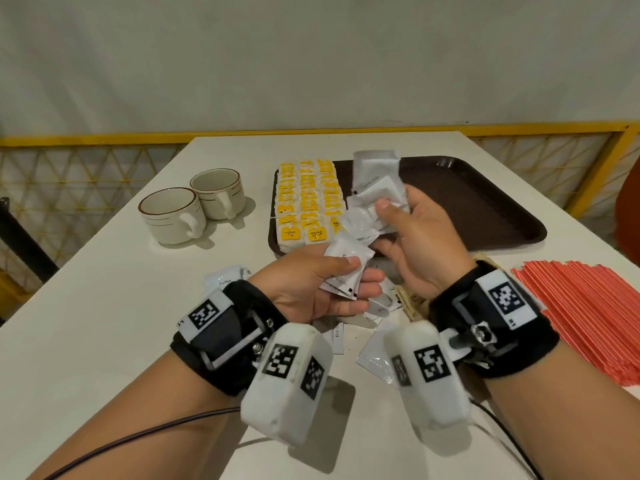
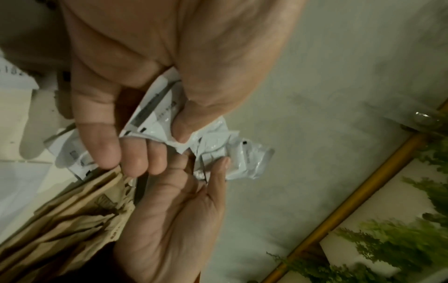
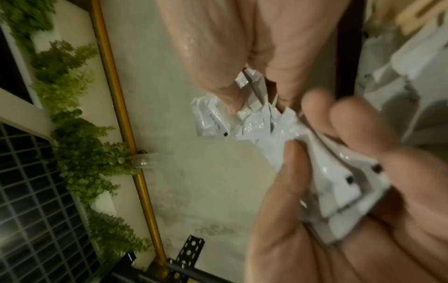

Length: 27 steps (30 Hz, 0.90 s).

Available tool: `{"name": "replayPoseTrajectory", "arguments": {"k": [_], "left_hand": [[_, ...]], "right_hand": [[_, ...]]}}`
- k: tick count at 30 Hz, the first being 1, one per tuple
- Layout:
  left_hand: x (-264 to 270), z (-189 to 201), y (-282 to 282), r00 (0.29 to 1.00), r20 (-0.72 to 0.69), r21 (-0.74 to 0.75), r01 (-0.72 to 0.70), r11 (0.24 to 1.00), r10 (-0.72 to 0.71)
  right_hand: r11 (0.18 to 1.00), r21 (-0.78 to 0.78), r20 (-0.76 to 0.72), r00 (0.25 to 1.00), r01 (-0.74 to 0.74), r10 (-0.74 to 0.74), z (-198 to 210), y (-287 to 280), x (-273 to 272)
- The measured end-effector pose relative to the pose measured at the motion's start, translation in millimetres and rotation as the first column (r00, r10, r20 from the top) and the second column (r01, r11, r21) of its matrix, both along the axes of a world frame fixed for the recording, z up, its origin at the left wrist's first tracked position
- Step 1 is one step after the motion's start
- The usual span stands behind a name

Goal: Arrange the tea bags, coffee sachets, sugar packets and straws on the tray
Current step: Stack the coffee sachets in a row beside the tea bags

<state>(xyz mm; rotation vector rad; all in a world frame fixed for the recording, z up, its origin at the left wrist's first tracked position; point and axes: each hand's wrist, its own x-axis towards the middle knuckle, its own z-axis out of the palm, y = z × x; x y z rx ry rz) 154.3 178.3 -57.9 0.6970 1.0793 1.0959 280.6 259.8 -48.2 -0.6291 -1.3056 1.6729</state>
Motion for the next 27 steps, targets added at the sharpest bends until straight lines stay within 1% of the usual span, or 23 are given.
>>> {"name": "replayPoseTrajectory", "arguments": {"k": [2,4,5,7,9,12,16,18,20,21,24,27], "left_hand": [[-4.4,0.9,-0.7,0.998,0.054,0.012,-0.027,1.000,0.026],[-10.6,1.7,-0.1,0.989,0.126,0.025,-0.075,0.997,0.071],[-13.7,2.2,0.4,0.982,0.165,0.022,-0.092,0.996,0.087],[-17.0,3.8,1.1,0.965,0.242,-0.006,-0.098,0.995,0.096],[-17.3,4.9,1.8,0.947,0.301,-0.043,-0.100,0.994,0.108],[-17.8,4.0,2.1,0.941,0.317,-0.048,-0.110,0.993,0.120],[-17.4,2.5,1.0,0.957,0.269,-0.008,-0.109,0.994,0.107],[-16.9,0.9,0.5,0.979,0.184,0.009,-0.090,0.996,0.087],[-16.8,-2.5,1.1,0.991,0.088,0.046,-0.101,0.994,0.097],[-17.5,-4.4,1.6,0.990,0.068,0.060,-0.130,0.990,0.126],[-18.8,-5.1,2.3,0.973,0.073,0.075,-0.224,0.972,0.218],[-21.3,-3.1,2.8,0.957,0.103,0.083,-0.281,0.956,0.272]], "right_hand": [[1.000,-0.019,-0.006,1.000,-0.011,0.010,7.1,6.5,8.5],[0.996,-0.026,0.084,0.993,-0.080,0.082,13.9,13.1,16.3],[0.987,-0.024,0.146,0.976,-0.158,0.160,17.2,16.0,19.3],[0.943,-0.013,0.271,0.907,-0.332,0.323,22.6,20.5,24.3],[0.904,-0.004,0.347,0.847,-0.428,0.403,25.0,22.6,27.0],[0.878,0.026,0.441,0.794,-0.478,0.419,21.1,21.4,28.8],[0.834,0.059,0.566,0.707,-0.549,0.425,14.9,16.9,30.8],[0.833,0.102,0.591,0.707,-0.544,0.389,13.7,14.8,29.9],[0.863,0.156,0.581,0.752,-0.480,0.313,11.1,14.4,27.7],[0.886,0.185,0.565,0.784,-0.426,0.259,9.9,14.7,26.6],[0.934,0.239,0.509,0.853,-0.267,0.114,7.7,16.9,26.2],[0.970,0.202,0.430,0.902,-0.139,0.040,9.4,21.1,30.6]]}}
